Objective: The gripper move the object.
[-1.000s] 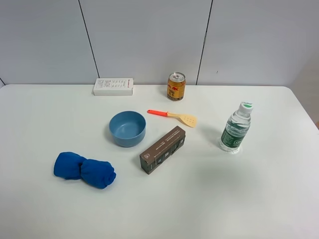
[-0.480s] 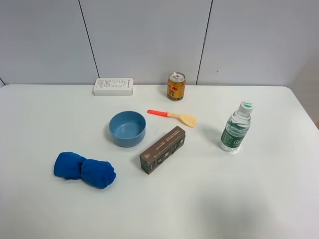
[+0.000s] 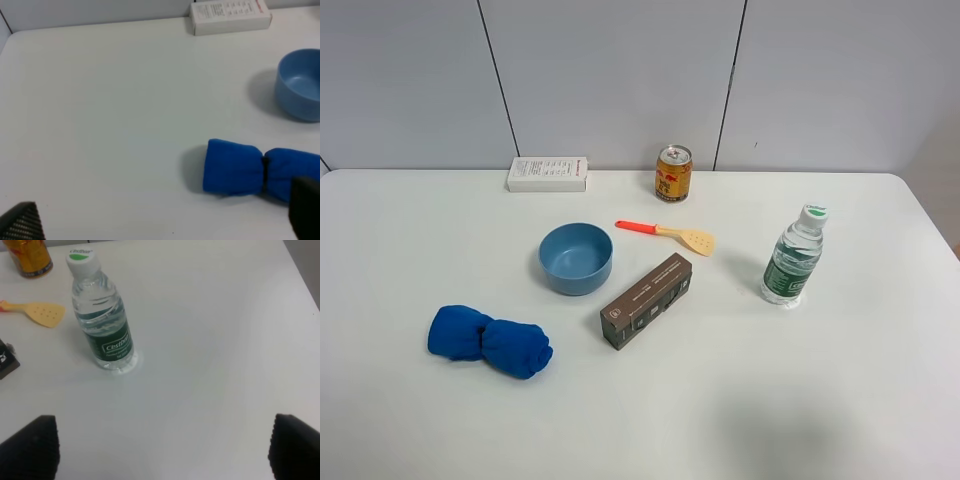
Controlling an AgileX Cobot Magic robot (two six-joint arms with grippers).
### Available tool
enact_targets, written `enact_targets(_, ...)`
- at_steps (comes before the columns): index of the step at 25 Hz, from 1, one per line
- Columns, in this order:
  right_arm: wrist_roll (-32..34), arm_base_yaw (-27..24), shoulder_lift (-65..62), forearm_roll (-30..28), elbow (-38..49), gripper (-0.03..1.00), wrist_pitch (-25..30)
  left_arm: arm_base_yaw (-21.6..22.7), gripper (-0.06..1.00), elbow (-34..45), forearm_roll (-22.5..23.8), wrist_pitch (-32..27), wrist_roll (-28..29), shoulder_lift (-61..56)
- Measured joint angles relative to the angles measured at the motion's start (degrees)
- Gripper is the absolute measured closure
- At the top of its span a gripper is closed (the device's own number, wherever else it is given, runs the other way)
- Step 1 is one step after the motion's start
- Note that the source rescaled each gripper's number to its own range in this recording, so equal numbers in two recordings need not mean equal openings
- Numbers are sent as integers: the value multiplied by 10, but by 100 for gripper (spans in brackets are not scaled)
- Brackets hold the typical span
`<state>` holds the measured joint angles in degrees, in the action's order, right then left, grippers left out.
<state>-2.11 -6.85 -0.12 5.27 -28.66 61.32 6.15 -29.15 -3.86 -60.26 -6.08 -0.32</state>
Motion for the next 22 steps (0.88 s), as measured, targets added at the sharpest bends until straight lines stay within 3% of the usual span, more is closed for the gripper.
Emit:
enact_targets(11,-42,0,0,0,0,23,0,0,-6,0,0,0,0,0)
enact_targets(22,-42,5,0,-1,0,23,0,0,-6,0,0,0,0,0)
